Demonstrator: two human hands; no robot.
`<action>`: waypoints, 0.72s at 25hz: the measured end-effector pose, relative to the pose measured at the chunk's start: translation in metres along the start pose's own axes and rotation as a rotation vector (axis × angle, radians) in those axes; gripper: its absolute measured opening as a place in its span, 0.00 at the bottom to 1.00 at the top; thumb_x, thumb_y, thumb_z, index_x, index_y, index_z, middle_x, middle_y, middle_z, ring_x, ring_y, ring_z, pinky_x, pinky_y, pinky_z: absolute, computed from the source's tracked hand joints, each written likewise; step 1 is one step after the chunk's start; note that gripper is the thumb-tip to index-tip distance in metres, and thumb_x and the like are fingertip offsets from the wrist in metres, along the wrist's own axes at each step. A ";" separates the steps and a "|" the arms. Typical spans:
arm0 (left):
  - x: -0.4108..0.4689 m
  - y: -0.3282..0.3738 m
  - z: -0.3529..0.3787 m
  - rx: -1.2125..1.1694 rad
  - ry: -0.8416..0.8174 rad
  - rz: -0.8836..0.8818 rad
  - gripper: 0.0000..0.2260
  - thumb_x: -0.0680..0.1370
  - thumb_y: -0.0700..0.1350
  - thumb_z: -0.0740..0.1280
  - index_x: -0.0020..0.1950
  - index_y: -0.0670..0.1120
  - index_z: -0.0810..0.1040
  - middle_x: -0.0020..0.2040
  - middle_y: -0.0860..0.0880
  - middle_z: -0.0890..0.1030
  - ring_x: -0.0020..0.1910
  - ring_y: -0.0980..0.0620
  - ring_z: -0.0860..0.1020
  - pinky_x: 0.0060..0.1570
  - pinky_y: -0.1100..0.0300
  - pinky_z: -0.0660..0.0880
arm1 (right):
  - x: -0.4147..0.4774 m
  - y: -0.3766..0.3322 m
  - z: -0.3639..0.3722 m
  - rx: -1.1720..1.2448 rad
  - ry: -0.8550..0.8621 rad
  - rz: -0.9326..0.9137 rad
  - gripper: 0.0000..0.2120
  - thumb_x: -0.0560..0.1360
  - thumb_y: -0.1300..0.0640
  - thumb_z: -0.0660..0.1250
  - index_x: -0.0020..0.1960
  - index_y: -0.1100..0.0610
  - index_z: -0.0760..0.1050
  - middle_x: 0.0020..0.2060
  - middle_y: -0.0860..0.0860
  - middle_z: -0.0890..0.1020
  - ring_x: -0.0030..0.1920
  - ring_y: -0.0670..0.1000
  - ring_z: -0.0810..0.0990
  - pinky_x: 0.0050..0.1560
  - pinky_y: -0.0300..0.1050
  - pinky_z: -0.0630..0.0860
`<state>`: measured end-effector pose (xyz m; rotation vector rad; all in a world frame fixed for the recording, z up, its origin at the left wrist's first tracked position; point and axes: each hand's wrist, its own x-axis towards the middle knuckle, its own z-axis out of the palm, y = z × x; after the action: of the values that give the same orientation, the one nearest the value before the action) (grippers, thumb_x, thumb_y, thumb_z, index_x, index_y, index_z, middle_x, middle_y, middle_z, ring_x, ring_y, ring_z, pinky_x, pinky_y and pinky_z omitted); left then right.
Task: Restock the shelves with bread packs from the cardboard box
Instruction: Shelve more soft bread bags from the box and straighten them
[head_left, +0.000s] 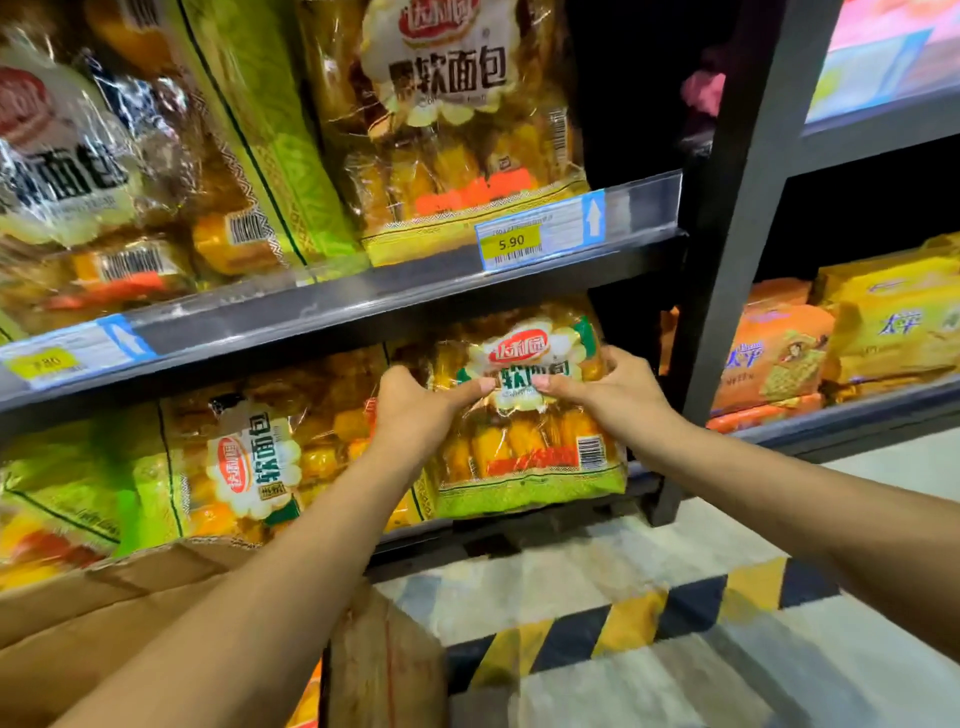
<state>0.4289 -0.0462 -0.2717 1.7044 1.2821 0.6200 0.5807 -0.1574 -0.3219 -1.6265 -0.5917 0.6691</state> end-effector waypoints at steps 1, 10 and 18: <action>0.006 0.000 0.004 0.001 0.025 0.000 0.28 0.64 0.54 0.80 0.50 0.41 0.70 0.43 0.49 0.73 0.48 0.48 0.74 0.44 0.53 0.73 | 0.006 0.000 0.002 -0.016 0.019 -0.018 0.34 0.50 0.39 0.81 0.52 0.53 0.80 0.45 0.49 0.86 0.45 0.50 0.86 0.51 0.54 0.82; 0.015 -0.020 0.028 0.224 -0.015 0.148 0.26 0.68 0.51 0.78 0.53 0.39 0.68 0.35 0.49 0.70 0.32 0.53 0.71 0.24 0.63 0.65 | 0.017 0.024 -0.002 -0.324 0.060 -0.109 0.30 0.61 0.48 0.80 0.56 0.55 0.70 0.50 0.48 0.80 0.54 0.50 0.80 0.50 0.42 0.76; -0.033 -0.045 0.012 0.913 0.267 0.926 0.43 0.71 0.57 0.70 0.76 0.36 0.57 0.76 0.35 0.60 0.75 0.35 0.59 0.71 0.43 0.61 | -0.044 0.050 0.002 -0.938 0.276 -0.843 0.42 0.72 0.42 0.68 0.75 0.58 0.50 0.72 0.62 0.59 0.73 0.60 0.59 0.73 0.54 0.58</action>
<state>0.4050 -0.0781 -0.3125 3.1219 0.9251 0.8611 0.5487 -0.1944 -0.3670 -1.9977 -1.3902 -0.5432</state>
